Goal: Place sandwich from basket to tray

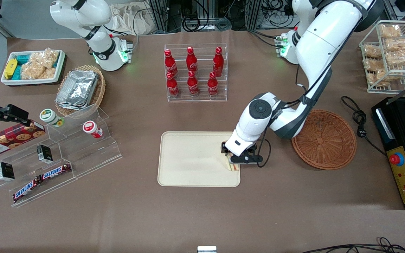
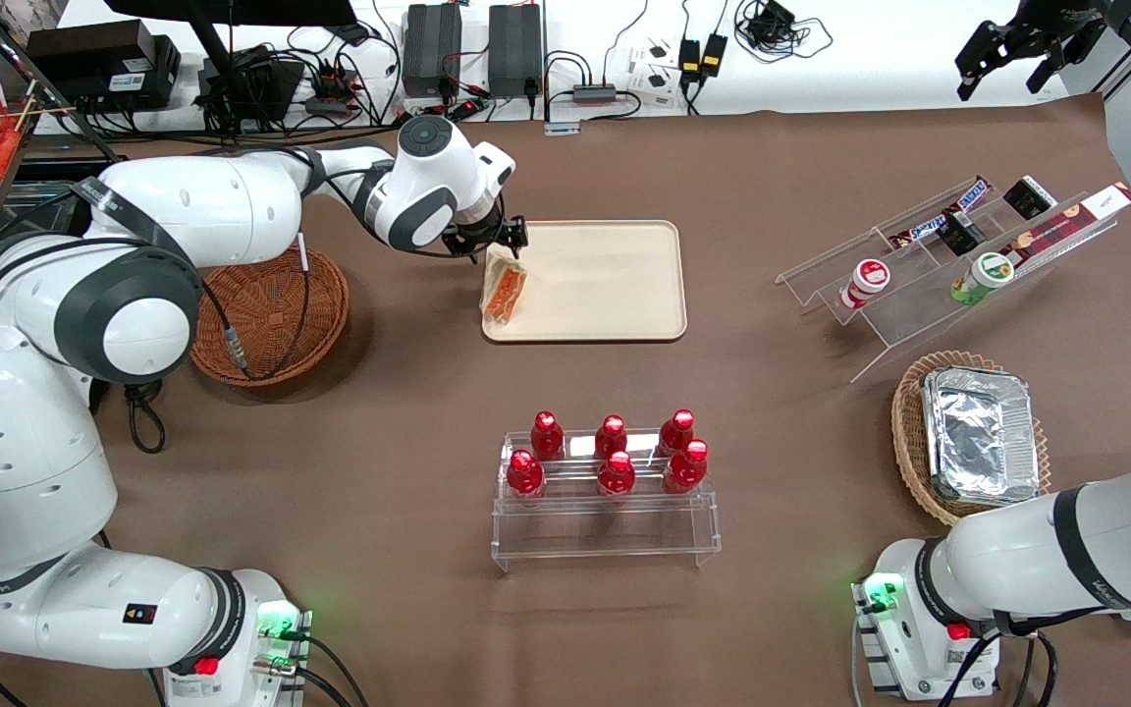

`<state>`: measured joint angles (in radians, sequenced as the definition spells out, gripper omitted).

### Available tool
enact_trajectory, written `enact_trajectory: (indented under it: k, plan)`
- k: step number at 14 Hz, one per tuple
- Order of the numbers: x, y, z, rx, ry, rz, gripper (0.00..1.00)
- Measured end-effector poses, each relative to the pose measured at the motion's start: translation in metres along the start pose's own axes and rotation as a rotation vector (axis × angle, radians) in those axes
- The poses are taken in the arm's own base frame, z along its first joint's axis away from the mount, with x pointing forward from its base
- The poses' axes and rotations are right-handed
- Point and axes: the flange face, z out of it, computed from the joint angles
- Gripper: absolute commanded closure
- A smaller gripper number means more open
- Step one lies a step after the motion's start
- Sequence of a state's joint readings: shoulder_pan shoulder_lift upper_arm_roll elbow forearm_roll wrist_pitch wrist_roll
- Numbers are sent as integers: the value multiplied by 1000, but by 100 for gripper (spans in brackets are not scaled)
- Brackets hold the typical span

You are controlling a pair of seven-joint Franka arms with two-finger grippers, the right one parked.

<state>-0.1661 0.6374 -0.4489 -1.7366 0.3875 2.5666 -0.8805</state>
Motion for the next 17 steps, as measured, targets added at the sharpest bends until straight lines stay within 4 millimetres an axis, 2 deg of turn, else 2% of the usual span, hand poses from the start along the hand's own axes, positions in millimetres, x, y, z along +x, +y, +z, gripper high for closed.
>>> enact_trajectory:
  k: [1, 3, 7, 9, 12, 14, 17]
  plan:
    - [9, -1, -13, -7, 24, -30, 1]
    - [31, -9, -55, -9, 88, -89, 1]
    - [63, -44, -136, 70, 143, -176, 1]
    - [72, -60, -169, 81, 139, -208, 1]
    - [76, -83, -215, 81, 13, -170, 1]
    - [79, -104, -258, 92, -96, -110, 1]
    - [76, -164, -328, 152, -242, -37, 1]
